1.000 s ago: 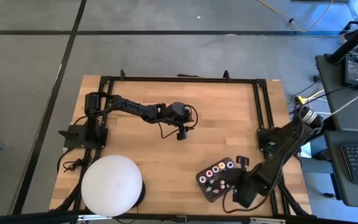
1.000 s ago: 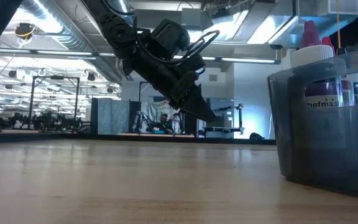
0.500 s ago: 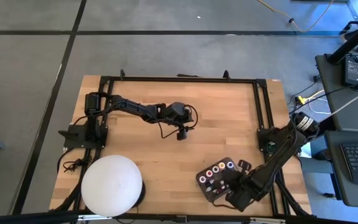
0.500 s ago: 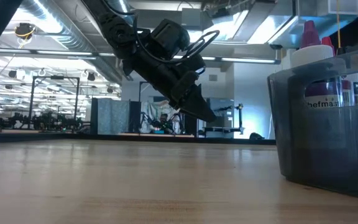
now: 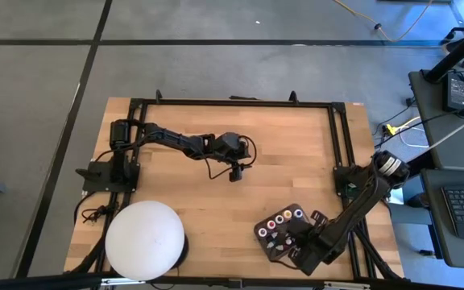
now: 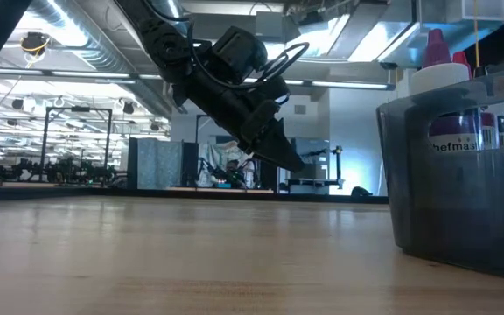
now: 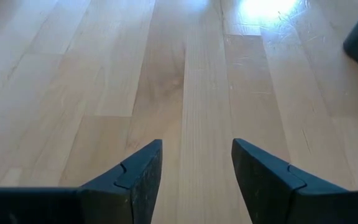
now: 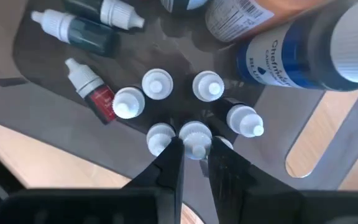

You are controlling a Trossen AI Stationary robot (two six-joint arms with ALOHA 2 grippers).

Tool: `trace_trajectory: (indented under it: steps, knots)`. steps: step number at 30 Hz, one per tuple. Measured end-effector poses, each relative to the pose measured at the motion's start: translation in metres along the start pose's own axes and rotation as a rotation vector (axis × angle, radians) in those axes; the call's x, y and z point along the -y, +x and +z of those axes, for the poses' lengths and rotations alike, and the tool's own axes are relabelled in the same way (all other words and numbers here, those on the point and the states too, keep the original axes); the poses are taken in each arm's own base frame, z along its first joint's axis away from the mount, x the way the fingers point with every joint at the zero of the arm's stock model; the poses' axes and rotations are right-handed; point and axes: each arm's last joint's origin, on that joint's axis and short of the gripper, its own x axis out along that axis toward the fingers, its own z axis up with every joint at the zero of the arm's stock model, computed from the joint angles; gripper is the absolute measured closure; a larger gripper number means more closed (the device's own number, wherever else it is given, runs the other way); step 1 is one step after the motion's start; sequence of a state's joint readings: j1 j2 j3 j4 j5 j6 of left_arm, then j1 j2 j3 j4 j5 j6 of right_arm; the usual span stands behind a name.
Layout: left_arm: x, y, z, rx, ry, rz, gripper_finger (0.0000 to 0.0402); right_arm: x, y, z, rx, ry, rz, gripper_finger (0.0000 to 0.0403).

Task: Pick & Place food coloring
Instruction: Put the small purple food coloring bottle into the bin, then return to Home Position

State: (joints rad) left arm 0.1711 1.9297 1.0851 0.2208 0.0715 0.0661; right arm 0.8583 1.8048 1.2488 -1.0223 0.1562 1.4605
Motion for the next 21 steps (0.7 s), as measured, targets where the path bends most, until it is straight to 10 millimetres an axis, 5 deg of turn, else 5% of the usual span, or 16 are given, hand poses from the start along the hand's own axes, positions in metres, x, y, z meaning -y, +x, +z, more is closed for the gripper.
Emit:
trace_trajectory:
  steps: [21]
  knots:
    - [0.0000,0.0000,0.0000,0.000,0.000,0.000,0.0210,-0.0005,0.0017,-0.0001,0.000,-0.007,-0.005,0.0296]
